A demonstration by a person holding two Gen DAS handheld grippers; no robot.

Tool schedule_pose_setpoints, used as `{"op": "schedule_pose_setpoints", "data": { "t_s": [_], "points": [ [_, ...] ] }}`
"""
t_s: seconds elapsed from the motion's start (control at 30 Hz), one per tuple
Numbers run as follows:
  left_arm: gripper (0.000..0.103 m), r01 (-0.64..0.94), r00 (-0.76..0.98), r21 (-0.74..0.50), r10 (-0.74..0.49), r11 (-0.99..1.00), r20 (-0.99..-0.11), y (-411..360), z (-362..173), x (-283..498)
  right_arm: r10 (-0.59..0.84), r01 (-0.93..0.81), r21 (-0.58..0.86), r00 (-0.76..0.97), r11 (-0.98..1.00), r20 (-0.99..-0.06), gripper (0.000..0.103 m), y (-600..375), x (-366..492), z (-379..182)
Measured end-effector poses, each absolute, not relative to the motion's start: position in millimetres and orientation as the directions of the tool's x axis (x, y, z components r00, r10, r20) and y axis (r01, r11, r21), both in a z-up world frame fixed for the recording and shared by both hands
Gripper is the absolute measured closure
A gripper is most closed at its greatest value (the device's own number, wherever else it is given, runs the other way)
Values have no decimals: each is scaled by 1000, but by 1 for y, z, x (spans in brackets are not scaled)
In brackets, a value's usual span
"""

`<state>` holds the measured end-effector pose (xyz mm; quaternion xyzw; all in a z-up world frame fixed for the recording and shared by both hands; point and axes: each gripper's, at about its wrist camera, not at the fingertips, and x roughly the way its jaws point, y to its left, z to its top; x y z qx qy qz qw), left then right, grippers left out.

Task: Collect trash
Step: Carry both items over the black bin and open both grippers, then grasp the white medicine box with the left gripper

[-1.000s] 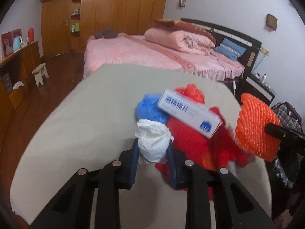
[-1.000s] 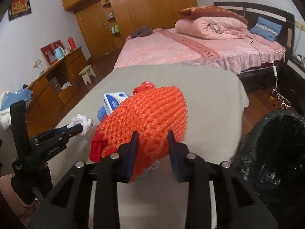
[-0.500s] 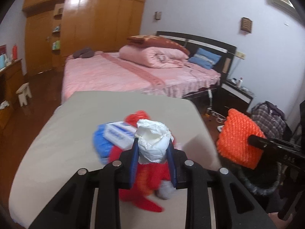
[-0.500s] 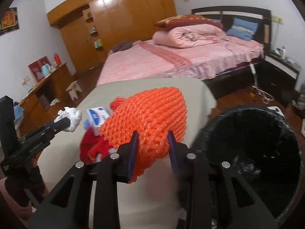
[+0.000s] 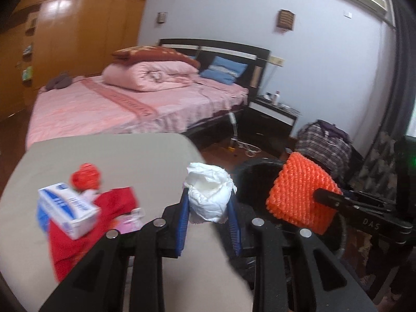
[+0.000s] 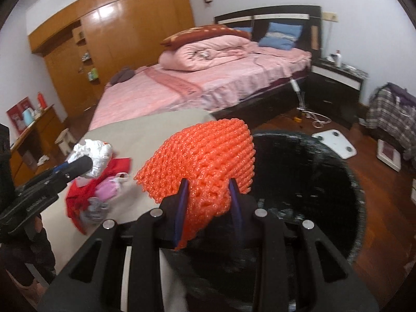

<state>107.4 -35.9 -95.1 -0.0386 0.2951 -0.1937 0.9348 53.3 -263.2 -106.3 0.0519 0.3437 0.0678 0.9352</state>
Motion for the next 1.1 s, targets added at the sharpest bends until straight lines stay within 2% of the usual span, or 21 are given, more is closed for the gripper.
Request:
{"op": "schedule_pose_setpoints", "data": {
  "t_s": [0.2,0.27,0.37,0.4,0.43,0.57,0.63,0.83,1.1],
  "points": [
    [76,445,698,-199,-477,873,-533,-97,-99,119,77,16,135,752,991,-655,65,-309,53,-118],
    [75,479,675,-206,-508,853,-536,-116,-101,125,50,42,124,752,991,-658,58,-320,52,-122],
    [61,515,634,-227,-545,827,-548,-135,-107,133,7,83,104,746,991,-666,38,-335,50,-128],
    [50,523,623,-235,-555,820,-550,-140,-109,135,-11,101,98,748,990,-663,35,-340,48,-130],
    [44,525,619,-236,-557,818,-553,-142,-110,137,-17,110,98,749,989,-663,27,-343,47,-130],
    [34,509,639,-215,-533,834,-555,-136,-109,134,-45,135,89,758,987,-651,11,-349,43,-130],
    [27,477,667,-197,-499,856,-553,-126,-107,134,-52,136,81,761,987,-646,9,-347,43,-129],
    [19,373,751,-134,-384,918,-538,-77,-101,120,5,84,112,780,990,-626,7,-320,49,-120],
    [18,134,836,-34,-131,990,-532,15,-98,95,140,-75,133,785,988,-603,7,-242,72,-117]
  ]
}}
